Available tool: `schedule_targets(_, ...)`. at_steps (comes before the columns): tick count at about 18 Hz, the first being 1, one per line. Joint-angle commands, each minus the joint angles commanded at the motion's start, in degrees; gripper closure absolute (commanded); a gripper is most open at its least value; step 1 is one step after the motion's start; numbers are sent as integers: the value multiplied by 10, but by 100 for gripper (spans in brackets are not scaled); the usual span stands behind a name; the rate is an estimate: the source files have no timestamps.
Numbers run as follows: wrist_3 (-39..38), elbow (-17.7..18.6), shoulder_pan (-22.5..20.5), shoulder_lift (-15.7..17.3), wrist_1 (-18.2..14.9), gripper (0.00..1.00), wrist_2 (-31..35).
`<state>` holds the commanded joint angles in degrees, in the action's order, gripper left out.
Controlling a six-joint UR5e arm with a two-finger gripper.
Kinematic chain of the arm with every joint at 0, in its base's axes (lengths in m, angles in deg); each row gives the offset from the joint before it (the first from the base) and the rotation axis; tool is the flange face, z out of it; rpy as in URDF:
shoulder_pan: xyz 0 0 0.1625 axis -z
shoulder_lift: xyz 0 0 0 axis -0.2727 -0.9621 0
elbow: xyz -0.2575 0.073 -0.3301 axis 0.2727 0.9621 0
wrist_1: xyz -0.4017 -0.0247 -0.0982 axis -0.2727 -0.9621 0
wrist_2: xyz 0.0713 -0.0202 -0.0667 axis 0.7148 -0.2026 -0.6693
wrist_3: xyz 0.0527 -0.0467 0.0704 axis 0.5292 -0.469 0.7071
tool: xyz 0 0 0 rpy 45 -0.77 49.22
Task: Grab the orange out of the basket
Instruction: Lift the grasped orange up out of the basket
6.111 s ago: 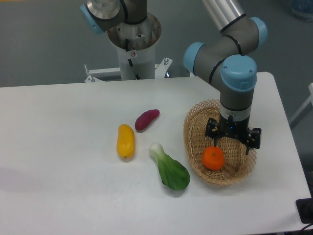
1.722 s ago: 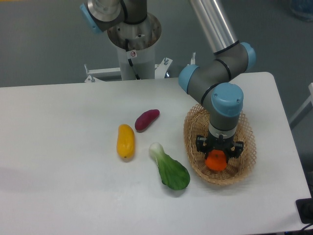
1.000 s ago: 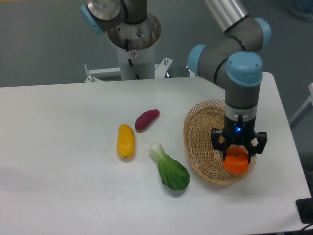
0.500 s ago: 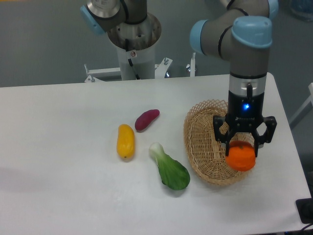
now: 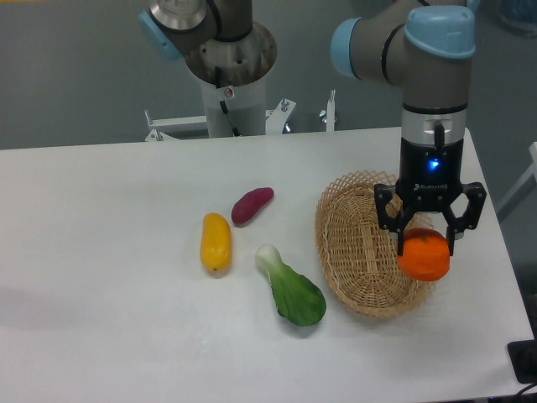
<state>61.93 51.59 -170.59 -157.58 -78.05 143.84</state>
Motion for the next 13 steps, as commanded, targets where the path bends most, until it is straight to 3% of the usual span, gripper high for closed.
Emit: schedule_targets(13,0,3,-5,0,1,34,-13)
